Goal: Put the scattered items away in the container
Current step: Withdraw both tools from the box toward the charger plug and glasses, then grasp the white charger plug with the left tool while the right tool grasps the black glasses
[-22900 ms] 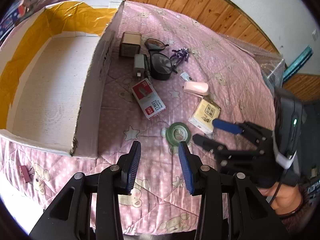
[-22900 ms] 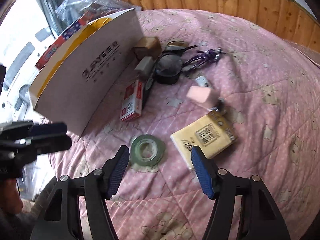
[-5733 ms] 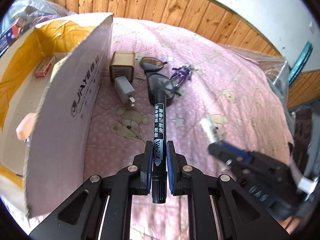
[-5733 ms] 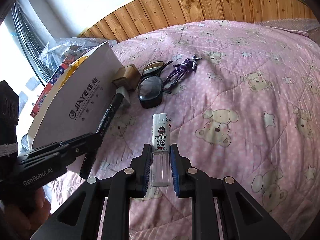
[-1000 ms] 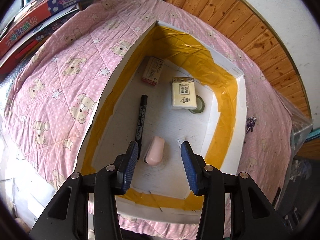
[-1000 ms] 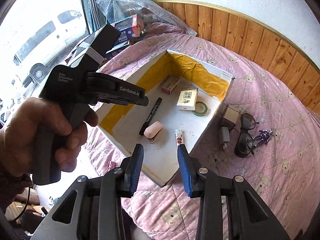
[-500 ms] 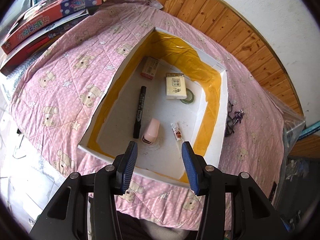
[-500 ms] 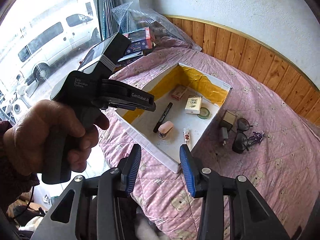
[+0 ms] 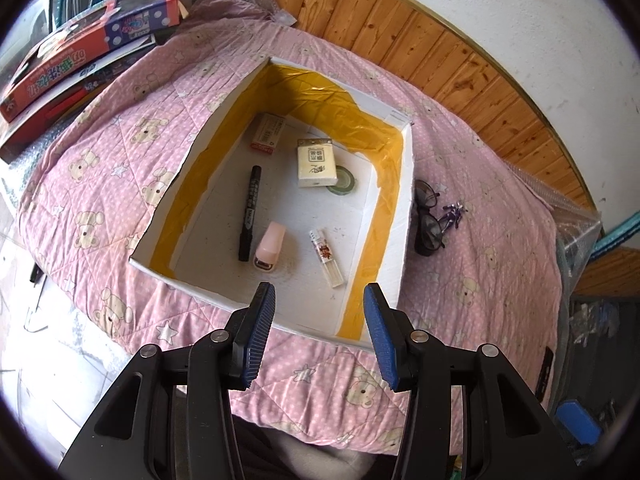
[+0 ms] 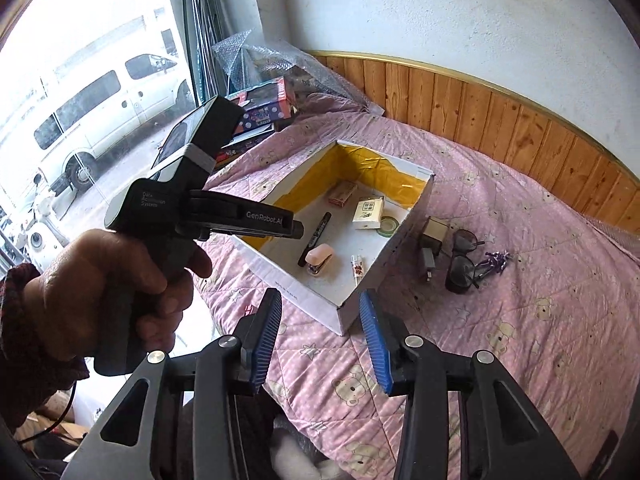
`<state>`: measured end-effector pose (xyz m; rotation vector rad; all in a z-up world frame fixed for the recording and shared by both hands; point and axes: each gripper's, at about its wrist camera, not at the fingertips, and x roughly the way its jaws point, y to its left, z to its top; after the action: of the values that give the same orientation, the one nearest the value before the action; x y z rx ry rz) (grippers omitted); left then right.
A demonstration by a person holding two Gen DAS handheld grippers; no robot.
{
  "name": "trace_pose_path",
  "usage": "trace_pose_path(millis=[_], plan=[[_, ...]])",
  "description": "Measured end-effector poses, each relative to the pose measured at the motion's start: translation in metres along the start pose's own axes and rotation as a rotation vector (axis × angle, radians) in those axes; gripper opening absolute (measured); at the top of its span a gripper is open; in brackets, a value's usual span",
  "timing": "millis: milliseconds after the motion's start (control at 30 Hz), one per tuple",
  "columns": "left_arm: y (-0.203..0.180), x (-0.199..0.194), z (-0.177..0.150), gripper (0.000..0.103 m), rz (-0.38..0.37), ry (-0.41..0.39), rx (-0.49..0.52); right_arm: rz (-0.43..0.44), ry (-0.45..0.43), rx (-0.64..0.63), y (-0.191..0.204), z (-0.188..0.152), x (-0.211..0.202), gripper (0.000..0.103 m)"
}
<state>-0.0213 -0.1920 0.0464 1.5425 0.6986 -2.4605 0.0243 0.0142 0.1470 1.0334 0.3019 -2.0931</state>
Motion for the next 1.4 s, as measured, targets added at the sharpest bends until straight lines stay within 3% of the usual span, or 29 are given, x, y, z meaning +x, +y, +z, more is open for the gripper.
trace_pose_path(millis=[267, 433, 700, 1100, 1400], plan=[[-0.041, -0.029, -0.026, 0.049, -0.063, -0.112, 0.126, 0.089, -0.073, 0.125, -0.033, -0.021, -0.006, 0.043], [-0.060, -0.037, -0.043, 0.049, -0.136, -0.133, 0.171, 0.137, -0.078, 0.160, -0.041, -0.032, 0.006, 0.043], [-0.084, -0.041, -0.062, 0.049, -0.177, -0.183, 0.284, 0.154, -0.148, 0.187, -0.057, -0.045, 0.001, 0.043], [-0.113, 0.034, -0.080, 0.049, -0.234, -0.049, 0.312, 0.035, -0.106, 0.352, -0.162, -0.076, 0.034, 0.043], [-0.148, 0.091, -0.057, 0.049, -0.171, -0.043, 0.314, 0.038, -0.010, 0.400, -0.219, -0.059, 0.104, 0.043]])
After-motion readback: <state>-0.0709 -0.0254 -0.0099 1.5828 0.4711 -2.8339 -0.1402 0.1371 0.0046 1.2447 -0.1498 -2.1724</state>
